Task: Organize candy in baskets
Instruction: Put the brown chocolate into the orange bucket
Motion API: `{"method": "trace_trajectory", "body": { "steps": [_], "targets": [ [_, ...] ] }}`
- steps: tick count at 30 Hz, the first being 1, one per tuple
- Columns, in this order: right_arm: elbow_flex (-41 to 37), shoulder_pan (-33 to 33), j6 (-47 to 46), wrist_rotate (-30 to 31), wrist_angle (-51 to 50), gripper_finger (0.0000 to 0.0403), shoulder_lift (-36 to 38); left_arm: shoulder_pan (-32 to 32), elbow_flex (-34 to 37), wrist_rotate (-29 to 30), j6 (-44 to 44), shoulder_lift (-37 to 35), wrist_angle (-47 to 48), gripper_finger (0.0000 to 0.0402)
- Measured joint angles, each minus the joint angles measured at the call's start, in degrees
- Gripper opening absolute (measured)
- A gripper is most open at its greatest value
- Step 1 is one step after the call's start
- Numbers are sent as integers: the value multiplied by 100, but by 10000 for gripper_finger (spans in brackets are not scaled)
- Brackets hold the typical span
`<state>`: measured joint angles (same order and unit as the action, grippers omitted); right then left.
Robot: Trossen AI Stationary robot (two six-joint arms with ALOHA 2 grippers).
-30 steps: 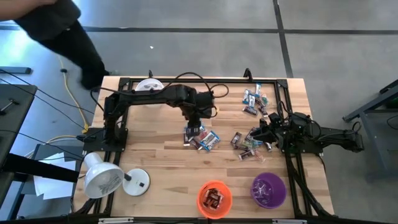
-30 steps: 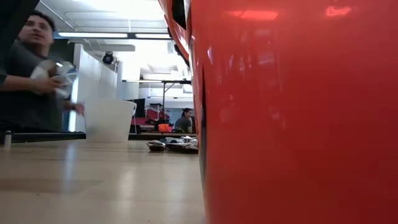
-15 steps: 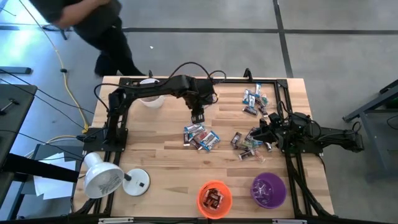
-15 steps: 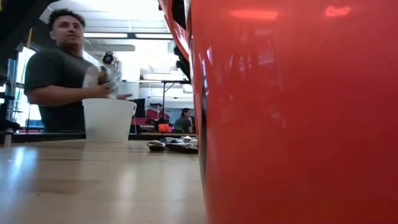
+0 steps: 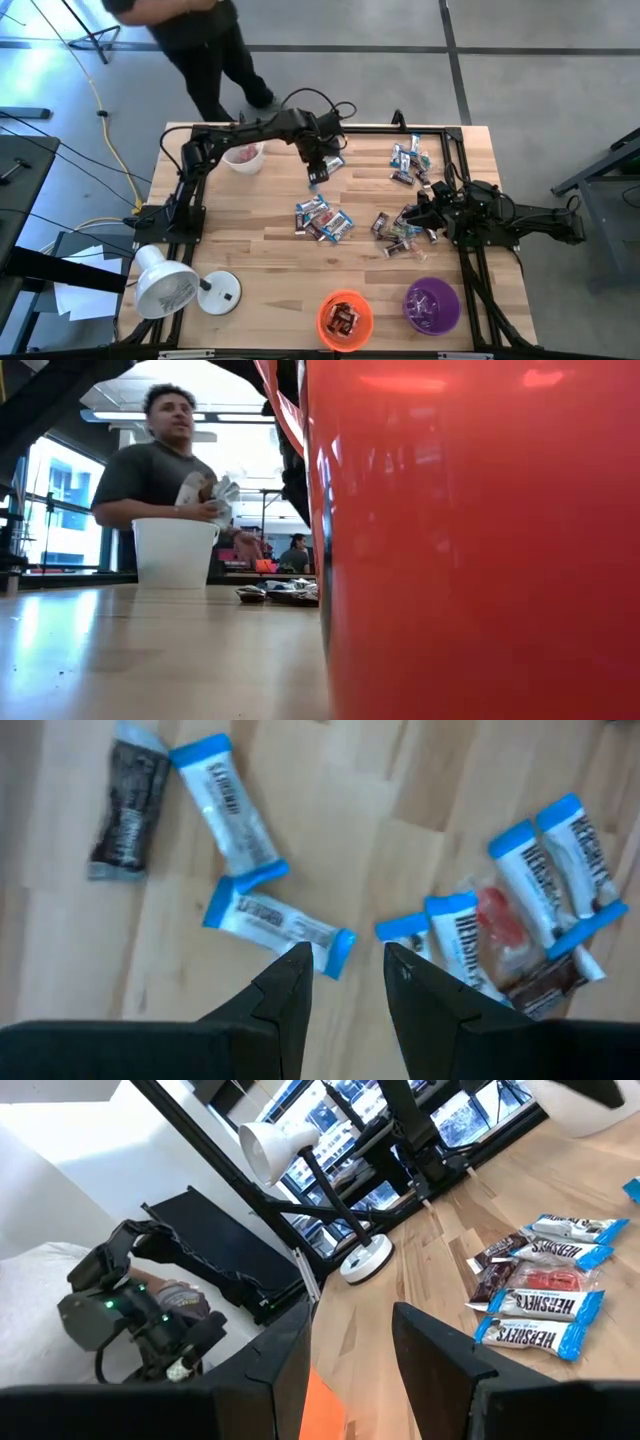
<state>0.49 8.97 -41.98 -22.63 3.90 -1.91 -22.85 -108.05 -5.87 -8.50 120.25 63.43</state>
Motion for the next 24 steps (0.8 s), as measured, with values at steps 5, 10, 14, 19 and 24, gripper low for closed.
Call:
{"method": "trace_trajectory", "body": {
  "steps": [5, 10, 14, 19, 24],
  "targets": [
    [0, -2, 0, 0, 2, 138, 0, -235, 0, 22, -145, -2, 5, 131],
    [-1, 0, 0, 0, 2, 138, 0, -481, 0, 46, -463, -2, 103, 146],
    [0, 0, 0, 0, 0, 138, 0, -647, 0, 46, -734, -4, 232, 151],
    [-2, 0, -1, 0, 2, 138, 0, -816, 0, 44, -1031, -3, 339, 152],
    [0, 0, 0, 0, 1, 138, 0, -925, 0, 46, -1118, -4, 323, 153]
  ]
}}
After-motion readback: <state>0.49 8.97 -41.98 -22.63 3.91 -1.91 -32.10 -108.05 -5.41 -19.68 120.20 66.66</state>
